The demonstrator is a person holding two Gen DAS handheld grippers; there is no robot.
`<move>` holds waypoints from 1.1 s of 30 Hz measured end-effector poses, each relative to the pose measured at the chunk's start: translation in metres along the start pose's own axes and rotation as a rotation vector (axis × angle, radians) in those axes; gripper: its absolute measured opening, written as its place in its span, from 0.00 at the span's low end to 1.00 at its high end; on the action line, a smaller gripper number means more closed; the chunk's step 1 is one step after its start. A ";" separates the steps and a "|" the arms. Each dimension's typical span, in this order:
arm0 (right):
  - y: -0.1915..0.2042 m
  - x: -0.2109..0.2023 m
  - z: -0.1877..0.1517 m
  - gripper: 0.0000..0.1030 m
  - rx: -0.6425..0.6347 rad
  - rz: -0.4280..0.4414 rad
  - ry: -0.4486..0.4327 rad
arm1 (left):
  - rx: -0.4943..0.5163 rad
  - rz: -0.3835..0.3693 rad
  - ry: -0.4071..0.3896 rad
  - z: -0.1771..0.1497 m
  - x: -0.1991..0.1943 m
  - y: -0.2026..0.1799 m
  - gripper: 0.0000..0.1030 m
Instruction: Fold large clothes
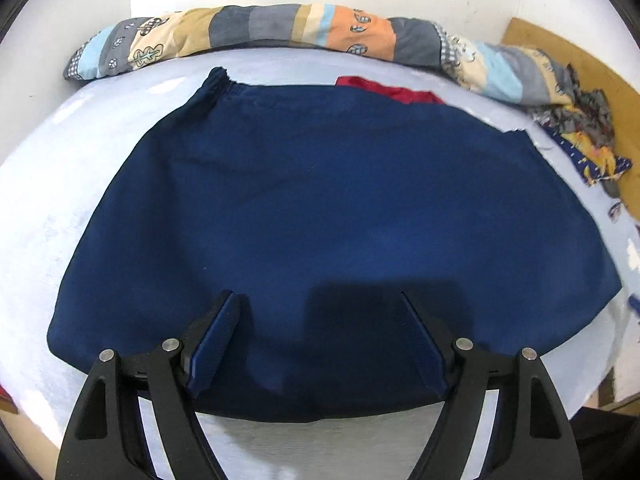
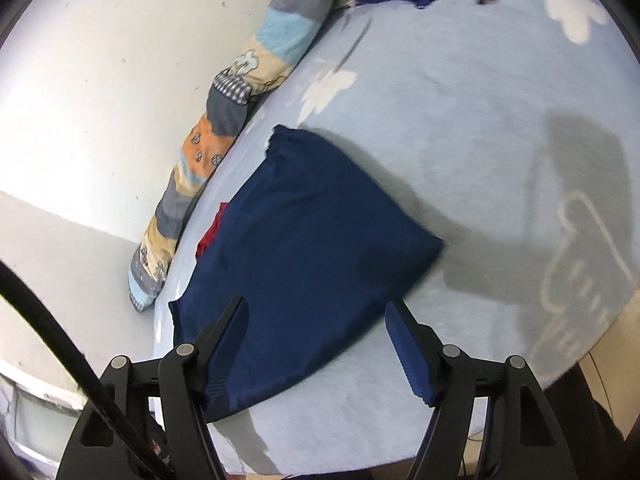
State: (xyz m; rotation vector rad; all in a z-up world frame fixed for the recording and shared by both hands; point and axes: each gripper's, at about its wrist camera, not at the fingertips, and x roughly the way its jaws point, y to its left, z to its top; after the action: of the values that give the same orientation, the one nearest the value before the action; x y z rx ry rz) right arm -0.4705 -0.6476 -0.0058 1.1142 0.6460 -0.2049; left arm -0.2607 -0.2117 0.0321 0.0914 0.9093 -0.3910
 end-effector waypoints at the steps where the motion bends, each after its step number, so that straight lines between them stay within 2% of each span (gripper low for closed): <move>1: -0.003 0.001 -0.001 0.74 0.008 -0.005 0.003 | 0.003 0.000 -0.009 0.001 -0.003 -0.001 0.77; 4: -0.009 0.009 -0.005 0.68 0.033 -0.022 0.028 | 0.004 -0.018 -0.015 0.004 -0.005 -0.006 0.77; 15: -0.005 0.051 -0.005 0.68 -0.023 -0.162 0.032 | 0.054 -0.049 -0.030 0.004 -0.009 -0.021 0.77; 19: 0.000 0.072 -0.001 0.68 -0.068 -0.160 -0.014 | 0.065 -0.045 -0.033 0.003 -0.009 -0.024 0.77; 21: 0.002 0.079 0.002 0.68 -0.085 -0.104 -0.069 | 0.067 -0.046 -0.031 0.003 -0.008 -0.025 0.77; 23: 0.002 0.090 0.005 0.68 -0.114 -0.038 -0.083 | 0.070 -0.036 -0.026 0.003 -0.006 -0.025 0.77; 26: 0.001 0.102 0.009 0.68 -0.165 0.007 -0.105 | 0.069 -0.028 -0.020 0.003 -0.002 -0.025 0.77; 30: 0.018 0.110 0.004 0.68 -0.314 -0.087 -0.091 | 0.075 -0.031 -0.015 0.003 0.001 -0.028 0.77; 33: 0.019 0.109 -0.002 0.70 -0.342 -0.095 -0.121 | 0.087 -0.031 -0.021 0.003 0.000 -0.030 0.77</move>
State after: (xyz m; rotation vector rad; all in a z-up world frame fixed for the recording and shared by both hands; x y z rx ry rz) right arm -0.3750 -0.6197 -0.0551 0.7374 0.5996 -0.2317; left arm -0.2697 -0.2407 0.0366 0.1525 0.8737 -0.4597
